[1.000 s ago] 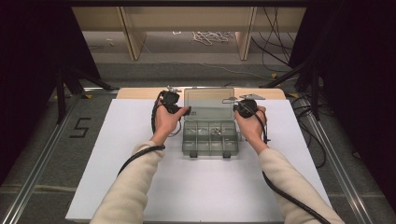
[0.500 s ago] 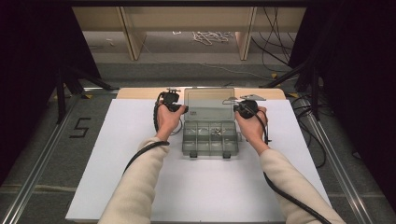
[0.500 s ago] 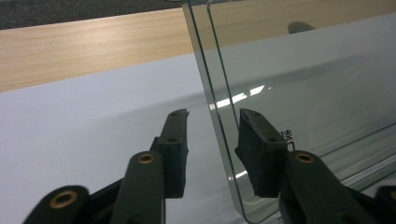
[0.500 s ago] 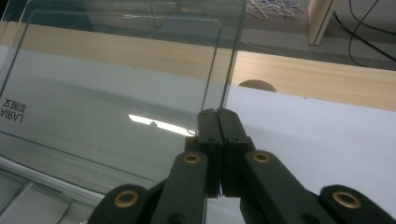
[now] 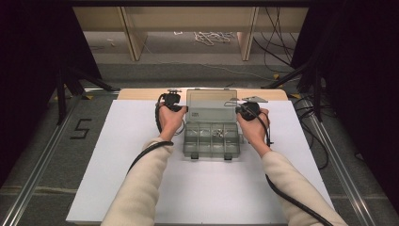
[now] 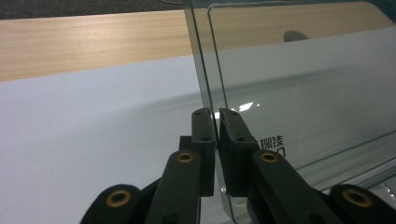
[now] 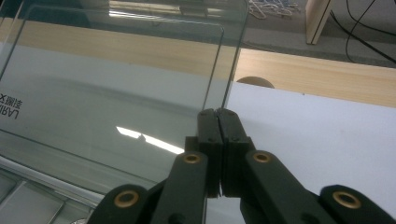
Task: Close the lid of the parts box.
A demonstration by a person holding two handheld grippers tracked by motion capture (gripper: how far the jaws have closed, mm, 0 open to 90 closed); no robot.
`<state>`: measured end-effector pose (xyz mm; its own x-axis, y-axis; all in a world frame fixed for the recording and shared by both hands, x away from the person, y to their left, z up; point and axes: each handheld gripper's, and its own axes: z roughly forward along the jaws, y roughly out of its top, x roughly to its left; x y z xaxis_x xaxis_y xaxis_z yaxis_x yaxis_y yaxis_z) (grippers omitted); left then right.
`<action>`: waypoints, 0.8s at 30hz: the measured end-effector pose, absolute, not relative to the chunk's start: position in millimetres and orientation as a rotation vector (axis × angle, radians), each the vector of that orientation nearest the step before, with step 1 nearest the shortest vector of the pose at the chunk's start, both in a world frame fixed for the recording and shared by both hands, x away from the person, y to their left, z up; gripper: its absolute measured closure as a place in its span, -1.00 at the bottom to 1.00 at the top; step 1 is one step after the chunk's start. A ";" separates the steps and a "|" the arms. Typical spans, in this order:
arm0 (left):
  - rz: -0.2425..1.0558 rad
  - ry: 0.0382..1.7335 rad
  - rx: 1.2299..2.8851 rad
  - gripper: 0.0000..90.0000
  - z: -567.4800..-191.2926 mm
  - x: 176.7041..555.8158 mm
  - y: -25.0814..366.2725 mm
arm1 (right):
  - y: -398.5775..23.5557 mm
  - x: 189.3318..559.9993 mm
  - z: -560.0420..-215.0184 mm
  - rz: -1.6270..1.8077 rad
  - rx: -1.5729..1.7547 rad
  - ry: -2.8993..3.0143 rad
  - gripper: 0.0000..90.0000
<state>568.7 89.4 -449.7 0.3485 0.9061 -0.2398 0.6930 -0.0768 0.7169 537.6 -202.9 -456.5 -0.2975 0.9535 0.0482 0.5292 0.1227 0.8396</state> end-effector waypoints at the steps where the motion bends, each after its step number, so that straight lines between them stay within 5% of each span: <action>1: 0.343 1.414 1.812 0.92 -449.7 568.0 88.8 | -203.3 538.1 -457.0 1.077 1.415 1.887 0.99; 16: 0.393 1.425 1.728 0.97 -445.5 555.7 86.5 | -202.0 536.0 -452.2 1.063 1.437 1.890 0.94; 24: 0.423 1.390 1.728 0.97 -445.9 548.6 88.6 | -205.4 543.0 -439.1 1.113 1.443 1.844 0.66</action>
<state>548.6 88.6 -445.9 0.3230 0.9150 -0.2416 0.6249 -0.0145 0.7806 543.0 -205.4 -439.1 -0.2790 0.9577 0.0712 0.5095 0.0848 0.8563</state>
